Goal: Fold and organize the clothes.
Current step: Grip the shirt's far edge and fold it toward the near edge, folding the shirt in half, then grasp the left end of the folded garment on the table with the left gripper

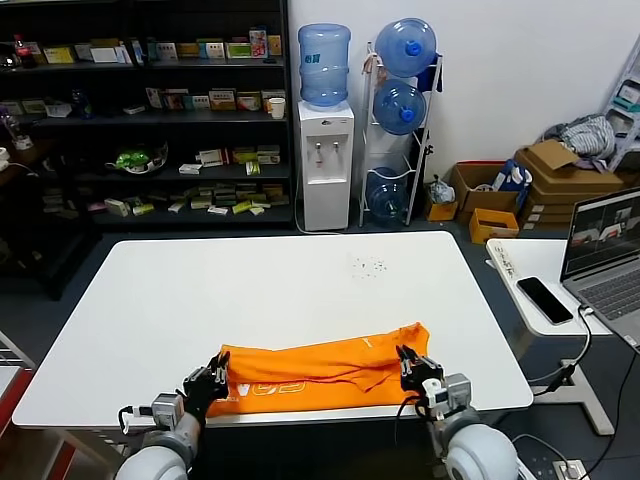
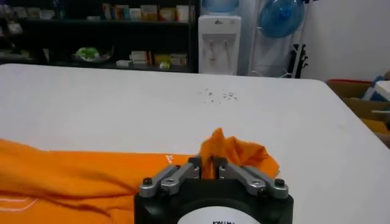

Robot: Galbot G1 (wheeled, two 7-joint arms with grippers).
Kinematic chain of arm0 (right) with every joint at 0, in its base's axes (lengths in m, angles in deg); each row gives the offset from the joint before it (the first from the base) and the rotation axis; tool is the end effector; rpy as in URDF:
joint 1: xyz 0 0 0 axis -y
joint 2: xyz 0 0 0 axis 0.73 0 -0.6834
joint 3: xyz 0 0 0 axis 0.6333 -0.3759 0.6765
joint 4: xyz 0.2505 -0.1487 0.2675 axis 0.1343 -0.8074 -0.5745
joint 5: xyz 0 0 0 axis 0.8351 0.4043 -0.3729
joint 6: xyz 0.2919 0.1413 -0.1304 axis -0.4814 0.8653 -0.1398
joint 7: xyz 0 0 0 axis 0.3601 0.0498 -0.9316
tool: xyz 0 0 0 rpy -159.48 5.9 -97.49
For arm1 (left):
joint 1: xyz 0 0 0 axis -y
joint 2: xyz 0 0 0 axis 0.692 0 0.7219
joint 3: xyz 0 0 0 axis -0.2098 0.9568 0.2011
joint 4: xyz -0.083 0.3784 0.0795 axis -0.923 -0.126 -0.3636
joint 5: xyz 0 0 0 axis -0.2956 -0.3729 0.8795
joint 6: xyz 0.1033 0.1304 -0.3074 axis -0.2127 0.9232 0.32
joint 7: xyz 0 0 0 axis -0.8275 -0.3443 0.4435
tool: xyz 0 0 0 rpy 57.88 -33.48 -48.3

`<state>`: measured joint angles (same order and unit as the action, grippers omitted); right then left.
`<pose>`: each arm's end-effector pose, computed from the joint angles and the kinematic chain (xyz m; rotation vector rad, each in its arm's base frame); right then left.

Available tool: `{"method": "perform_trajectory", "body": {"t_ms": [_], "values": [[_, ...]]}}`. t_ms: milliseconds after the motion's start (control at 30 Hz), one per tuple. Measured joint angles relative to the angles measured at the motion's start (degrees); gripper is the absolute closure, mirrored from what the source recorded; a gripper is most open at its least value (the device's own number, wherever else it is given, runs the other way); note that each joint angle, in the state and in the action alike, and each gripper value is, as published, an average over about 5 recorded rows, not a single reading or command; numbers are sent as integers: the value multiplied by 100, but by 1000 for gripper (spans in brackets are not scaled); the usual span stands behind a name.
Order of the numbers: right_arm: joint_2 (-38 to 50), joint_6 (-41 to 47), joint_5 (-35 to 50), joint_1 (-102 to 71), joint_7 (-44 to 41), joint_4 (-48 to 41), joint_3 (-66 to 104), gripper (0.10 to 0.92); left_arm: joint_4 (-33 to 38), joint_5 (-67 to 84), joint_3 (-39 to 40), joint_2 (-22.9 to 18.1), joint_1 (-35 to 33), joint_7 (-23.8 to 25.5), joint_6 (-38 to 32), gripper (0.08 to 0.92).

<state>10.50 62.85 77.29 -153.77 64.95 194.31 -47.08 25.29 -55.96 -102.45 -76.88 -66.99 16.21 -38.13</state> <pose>0.2156 -0.0608 -0.3567 0.2970 -2.6409 0.0752 0.2008 0.0766 -0.3803 -0.1400 -2.7290 0.0653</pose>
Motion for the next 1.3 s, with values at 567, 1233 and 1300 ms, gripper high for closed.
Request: {"method": "perform_trajectory", "body": {"t_ms": [567,1233,1300], "values": [[-204,-35,-201,-1293,-79,1169,766,223,-218,-214,-127,-397,-272,137,-135,223],[-390,-62,-173,-1554,-19,1459,1015,203,-934,-239,-66,-738,-34,81,-211,623],[-402,-80,-159,-1537,0,1437,1022,203,-891,-244,-78,-737,-60,57,-213,684]]}}
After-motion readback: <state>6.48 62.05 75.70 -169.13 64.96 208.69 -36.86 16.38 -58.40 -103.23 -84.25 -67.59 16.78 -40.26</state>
